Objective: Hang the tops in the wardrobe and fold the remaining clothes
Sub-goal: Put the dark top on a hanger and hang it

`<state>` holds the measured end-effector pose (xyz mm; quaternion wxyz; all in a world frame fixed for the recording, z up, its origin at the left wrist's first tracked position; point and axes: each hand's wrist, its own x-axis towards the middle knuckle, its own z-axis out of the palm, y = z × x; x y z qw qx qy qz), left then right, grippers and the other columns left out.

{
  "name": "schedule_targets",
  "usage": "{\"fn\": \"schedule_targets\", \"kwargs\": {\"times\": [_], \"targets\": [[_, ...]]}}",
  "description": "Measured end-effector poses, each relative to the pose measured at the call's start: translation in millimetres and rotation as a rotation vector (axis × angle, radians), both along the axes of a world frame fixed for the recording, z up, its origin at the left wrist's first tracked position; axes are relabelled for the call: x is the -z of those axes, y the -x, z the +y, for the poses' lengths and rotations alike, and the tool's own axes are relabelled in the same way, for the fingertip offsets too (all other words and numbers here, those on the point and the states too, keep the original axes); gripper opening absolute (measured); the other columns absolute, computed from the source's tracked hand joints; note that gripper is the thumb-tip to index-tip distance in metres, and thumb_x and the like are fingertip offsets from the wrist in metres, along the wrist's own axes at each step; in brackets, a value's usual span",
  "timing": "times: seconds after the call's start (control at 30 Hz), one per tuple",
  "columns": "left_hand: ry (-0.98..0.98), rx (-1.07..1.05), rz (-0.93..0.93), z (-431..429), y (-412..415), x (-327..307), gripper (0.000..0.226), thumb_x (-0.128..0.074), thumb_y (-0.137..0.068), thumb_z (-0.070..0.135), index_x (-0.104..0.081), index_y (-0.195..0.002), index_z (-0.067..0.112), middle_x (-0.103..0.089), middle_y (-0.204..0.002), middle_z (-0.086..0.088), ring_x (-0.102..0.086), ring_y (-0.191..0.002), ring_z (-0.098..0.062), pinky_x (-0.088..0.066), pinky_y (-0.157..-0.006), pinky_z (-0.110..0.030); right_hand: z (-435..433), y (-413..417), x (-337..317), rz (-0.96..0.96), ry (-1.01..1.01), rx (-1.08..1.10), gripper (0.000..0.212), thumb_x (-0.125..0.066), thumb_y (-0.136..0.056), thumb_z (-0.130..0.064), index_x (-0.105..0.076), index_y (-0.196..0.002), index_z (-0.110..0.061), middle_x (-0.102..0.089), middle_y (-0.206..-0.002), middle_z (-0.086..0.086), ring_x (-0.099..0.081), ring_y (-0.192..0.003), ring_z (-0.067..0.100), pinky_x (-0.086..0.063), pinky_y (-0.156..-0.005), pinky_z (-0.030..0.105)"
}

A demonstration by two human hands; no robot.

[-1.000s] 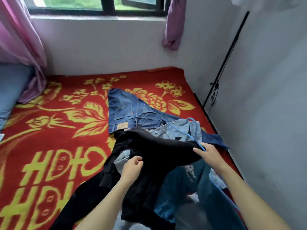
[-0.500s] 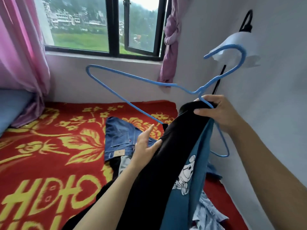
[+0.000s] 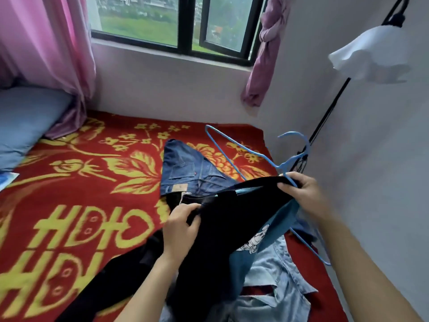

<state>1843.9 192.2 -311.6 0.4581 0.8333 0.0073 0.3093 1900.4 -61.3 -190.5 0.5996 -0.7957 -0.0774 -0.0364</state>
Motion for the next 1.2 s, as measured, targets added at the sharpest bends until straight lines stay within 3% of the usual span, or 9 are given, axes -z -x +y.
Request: {"fn": "schedule_targets", "kwargs": {"times": [0.1, 0.23, 0.33, 0.47, 0.63, 0.77, 0.87, 1.0, 1.2], "targets": [[0.104, -0.019, 0.136, -2.3, 28.7, 29.5, 0.027, -0.069, -0.066, -0.017, -0.065, -0.078, 0.006, -0.061, -0.084, -0.001, -0.056, -0.071, -0.018, -0.044, -0.067, -0.022, 4.8, 12.2, 51.1, 0.09, 0.116, -0.019, 0.025, -0.061, -0.084, 0.006, -0.066, -0.081, -0.018, -0.066, -0.08, -0.001, -0.061, -0.07, 0.003, -0.048, -0.072, 0.019], [0.32, -0.03, 0.363, -6.2, 55.2, 67.2, 0.042, -0.063, -0.068, -0.017, -0.05, -0.068, 0.022, -0.061, -0.092, -0.002, -0.049, -0.063, -0.013, -0.039, -0.063, -0.01, 6.4, 25.6, 98.3, 0.213, 0.153, -0.055, 0.018, -0.06, -0.087, 0.001, -0.066, -0.084, -0.016, -0.066, -0.082, 0.003, -0.06, -0.073, 0.011, -0.047, -0.073, 0.026], [0.409, -0.019, 0.56, -8.6, 67.2, 90.0, 0.034, -0.061, -0.074, -0.011, -0.046, -0.068, 0.019, -0.06, -0.103, 0.002, -0.049, -0.065, -0.016, -0.04, -0.065, -0.017, 7.9, 37.0, 126.7, 0.286, 0.124, -0.006, 0.02, -0.061, -0.086, 0.001, -0.066, -0.081, -0.017, -0.064, -0.079, 0.004, -0.059, -0.067, 0.006, -0.046, -0.064, 0.014], [0.398, 0.086, 0.642, -10.0, 76.7, 98.2, 0.037, -0.054, -0.073, -0.015, -0.054, -0.087, 0.019, -0.061, -0.102, 0.005, -0.05, -0.069, -0.011, -0.041, -0.072, -0.025, 11.9, 58.2, 158.4, 0.309, 0.043, 0.101, 0.028, -0.06, -0.086, 0.003, -0.066, -0.077, -0.022, -0.066, -0.071, -0.003, -0.059, -0.058, -0.003, -0.047, -0.057, 0.011], [0.3, 0.369, 0.736, -16.7, 80.3, 94.2, 0.062, -0.048, -0.07, -0.014, -0.055, -0.117, 0.025, -0.063, -0.109, 0.008, -0.054, -0.062, 0.012, -0.038, -0.058, -0.005, 4.5, 73.3, 170.8, 0.246, -0.079, 0.254, 0.028, -0.06, -0.085, 0.006, -0.065, -0.075, -0.02, -0.065, -0.061, -0.012, -0.057, -0.056, -0.006, -0.046, -0.056, 0.009], [0.011, 0.367, 0.783, -25.6, 78.2, 96.0, 0.052, -0.06, -0.075, 0.007, -0.059, -0.123, 0.028, -0.056, -0.102, 0.014, -0.057, -0.1, -0.004, -0.045, -0.084, -0.021, -7.0, 69.0, 160.7, 0.226, -0.15, 0.284, 0.027, -0.059, -0.085, 0.006, -0.066, -0.077, -0.018, -0.067, -0.063, -0.013, -0.059, -0.059, -0.003, -0.049, -0.059, 0.011], [-0.221, 0.24, 0.831, -21.9, 73.1, 100.1, 0.045, -0.066, -0.079, 0.042, -0.056, -0.123, 0.033, -0.05, -0.097, 0.013, -0.049, -0.105, -0.008, -0.04, -0.083, -0.024, -14.3, 67.3, 152.2, 0.218, -0.18, 0.279, 0.029, -0.061, -0.085, 0.003, -0.07, -0.073, -0.022, -0.069, -0.066, -0.011, -0.062, -0.061, 0.0, -0.051, -0.058, 0.013], [-0.167, 0.096, 0.813, -4.3, 67.7, 107.2, 0.04, -0.063, -0.079, 0.055, -0.067, -0.107, 0.027, -0.051, -0.073, 0.014, -0.048, -0.088, -0.01, -0.038, -0.079, -0.027, -23.0, 66.8, 147.4, 0.206, -0.165, 0.284, 0.021, -0.061, -0.085, 0.004, -0.07, -0.083, -0.014, -0.07, -0.068, -0.01, -0.063, -0.063, 0.001, -0.051, -0.062, 0.012], [0.048, 0.019, 0.923, 7.4, 66.4, 119.3, 0.012, -0.06, -0.089, 0.031, -0.066, -0.096, 0.024, -0.056, -0.071, 0.009, -0.056, -0.078, -0.017, -0.045, -0.077, -0.031, -24.0, 64.3, 134.2, 0.193, -0.164, 0.243, 0.02, -0.059, -0.085, 0.005, -0.068, -0.085, -0.013, -0.07, -0.069, -0.013, -0.063, -0.065, -0.001, -0.051, -0.063, 0.01]]}}
